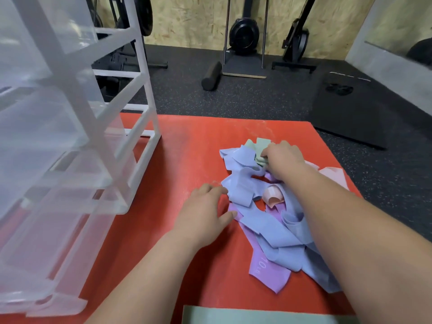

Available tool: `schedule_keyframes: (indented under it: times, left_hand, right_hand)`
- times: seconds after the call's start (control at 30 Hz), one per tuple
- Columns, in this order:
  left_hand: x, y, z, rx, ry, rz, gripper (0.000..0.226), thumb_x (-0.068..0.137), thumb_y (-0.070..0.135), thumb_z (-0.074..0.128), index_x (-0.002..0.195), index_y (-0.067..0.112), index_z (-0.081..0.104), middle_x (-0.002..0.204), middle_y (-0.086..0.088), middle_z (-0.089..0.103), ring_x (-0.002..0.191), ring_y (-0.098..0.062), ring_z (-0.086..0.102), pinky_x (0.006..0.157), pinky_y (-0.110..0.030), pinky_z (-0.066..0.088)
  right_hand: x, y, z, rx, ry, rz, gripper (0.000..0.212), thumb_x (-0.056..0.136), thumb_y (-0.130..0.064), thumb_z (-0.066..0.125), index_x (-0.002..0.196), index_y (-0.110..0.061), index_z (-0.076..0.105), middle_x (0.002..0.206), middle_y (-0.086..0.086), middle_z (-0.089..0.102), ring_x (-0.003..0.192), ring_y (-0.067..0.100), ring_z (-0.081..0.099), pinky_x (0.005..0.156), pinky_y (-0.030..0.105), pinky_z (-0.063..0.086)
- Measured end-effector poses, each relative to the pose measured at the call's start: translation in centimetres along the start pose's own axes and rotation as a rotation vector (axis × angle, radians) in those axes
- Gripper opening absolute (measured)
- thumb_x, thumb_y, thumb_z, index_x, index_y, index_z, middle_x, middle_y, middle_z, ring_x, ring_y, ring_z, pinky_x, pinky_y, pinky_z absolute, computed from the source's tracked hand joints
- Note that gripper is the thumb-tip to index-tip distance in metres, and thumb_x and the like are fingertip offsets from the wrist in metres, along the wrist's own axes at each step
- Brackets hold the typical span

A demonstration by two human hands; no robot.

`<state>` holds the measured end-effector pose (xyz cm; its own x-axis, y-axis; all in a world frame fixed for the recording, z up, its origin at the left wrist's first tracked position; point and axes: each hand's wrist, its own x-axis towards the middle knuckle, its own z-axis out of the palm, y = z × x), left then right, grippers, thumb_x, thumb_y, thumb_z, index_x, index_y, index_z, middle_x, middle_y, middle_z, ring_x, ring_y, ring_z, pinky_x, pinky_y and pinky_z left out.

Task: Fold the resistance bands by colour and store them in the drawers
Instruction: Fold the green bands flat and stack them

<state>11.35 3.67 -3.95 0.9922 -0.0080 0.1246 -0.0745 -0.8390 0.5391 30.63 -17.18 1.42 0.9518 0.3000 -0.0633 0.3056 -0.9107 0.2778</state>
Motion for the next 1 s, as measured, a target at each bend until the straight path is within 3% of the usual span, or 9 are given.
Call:
schedule_keyframes:
  times: [0.1,0.23,0.37,0.53,0.63,0.7,0.77,0.87,1.0]
  left_hand:
    - [-0.3,0.5,-0.6,-0.006,-0.014,-0.003,0.061,0.093,0.055,0.071,0.146,0.031,0.054,0.145,0.004,0.05,0.133,-0.023,0.047,0.112,-0.038,0.04]
    - [-0.5,1.1,-1.5,-0.022,-0.004,-0.005,0.062,0.092,0.053,0.072,0.146,0.029,0.054,0.14,0.002,0.053,0.129,-0.025,0.049,0.109,-0.038,0.042]
    - [-1.1,2.0,-2.6,-0.04,0.019,0.013,0.06,0.093,0.051,0.072,0.145,0.026,0.056,0.138,0.0,0.055,0.128,-0.026,0.052,0.107,-0.04,0.044]
    - [-2.2,3.0,-4.1,-0.053,0.062,0.044,0.056,0.092,0.049,0.073,0.141,0.026,0.059,0.136,0.0,0.057,0.127,-0.026,0.056,0.107,-0.041,0.046]
    - [-3.3,3.3,-4.6,-0.038,0.072,0.054,0.054,0.092,0.049,0.073,0.14,0.026,0.06,0.134,-0.001,0.059,0.125,-0.026,0.057,0.105,-0.042,0.048]
    - [-4.2,3.5,-4.7,-0.017,0.065,0.068,0.053,0.092,0.048,0.072,0.139,0.026,0.061,0.131,-0.001,0.06,0.121,-0.028,0.058,0.104,-0.042,0.047]
    - [-5.2,3.7,-4.6,0.007,0.02,0.082,0.053,0.092,0.05,0.07,0.139,0.029,0.06,0.132,0.0,0.06,0.122,-0.028,0.058,0.106,-0.043,0.047]
    - [-6.4,4.0,-4.2,0.067,-0.064,0.098,0.055,0.092,0.053,0.068,0.14,0.03,0.058,0.133,0.0,0.058,0.125,-0.028,0.055,0.106,-0.042,0.046]
    - [-7.6,4.7,-3.8,0.099,-0.129,0.111,0.055,0.095,0.051,0.068,0.144,0.03,0.055,0.137,0.001,0.055,0.129,-0.025,0.051,0.107,-0.041,0.046]
  right_hand:
    - [-0.7,0.7,-1.5,-0.052,0.057,0.009,0.019,0.077,-0.039,0.078,0.093,-0.032,0.069,0.079,-0.006,0.055,0.102,0.027,0.055,0.076,0.037,0.038]
    - [-2.5,2.3,-5.0,0.188,0.284,0.107,0.019,0.095,-0.034,0.063,0.107,-0.034,0.077,0.1,0.003,0.073,0.109,0.033,0.055,0.084,0.041,0.042]
    - [-5.2,4.5,-10.7,0.337,0.492,0.157,0.024,0.094,-0.03,0.062,0.112,-0.033,0.077,0.104,0.007,0.075,0.114,0.037,0.055,0.089,0.044,0.045]
    - [-9.5,6.4,-15.4,0.388,0.675,0.13,0.027,0.094,-0.029,0.061,0.116,-0.031,0.076,0.105,0.004,0.075,0.108,0.036,0.06,0.078,0.041,0.049]
    - [-13.1,6.7,-14.3,0.32,0.754,0.077,0.023,0.094,-0.032,0.063,0.114,-0.03,0.075,0.104,0.001,0.072,0.1,0.033,0.06,0.072,0.04,0.051]
    - [-15.7,6.6,-11.2,0.239,0.708,0.06,0.012,0.09,-0.027,0.067,0.1,-0.028,0.073,0.092,0.0,0.068,0.09,0.031,0.059,0.065,0.037,0.05]
    - [-18.3,6.2,-7.0,0.181,0.458,0.107,0.007,0.084,-0.022,0.066,0.089,-0.027,0.069,0.085,-0.001,0.064,0.088,0.031,0.061,0.066,0.037,0.054]
    - [-21.6,5.6,-1.2,0.32,0.08,0.165,0.032,0.085,-0.023,0.064,0.112,-0.039,0.073,0.112,-0.001,0.07,0.102,0.028,0.067,0.082,0.037,0.058]
    - [-23.8,4.9,2.0,0.628,0.16,0.259,0.026,0.091,-0.035,0.069,0.116,-0.037,0.075,0.11,-0.008,0.077,0.1,0.019,0.07,0.082,0.033,0.056]
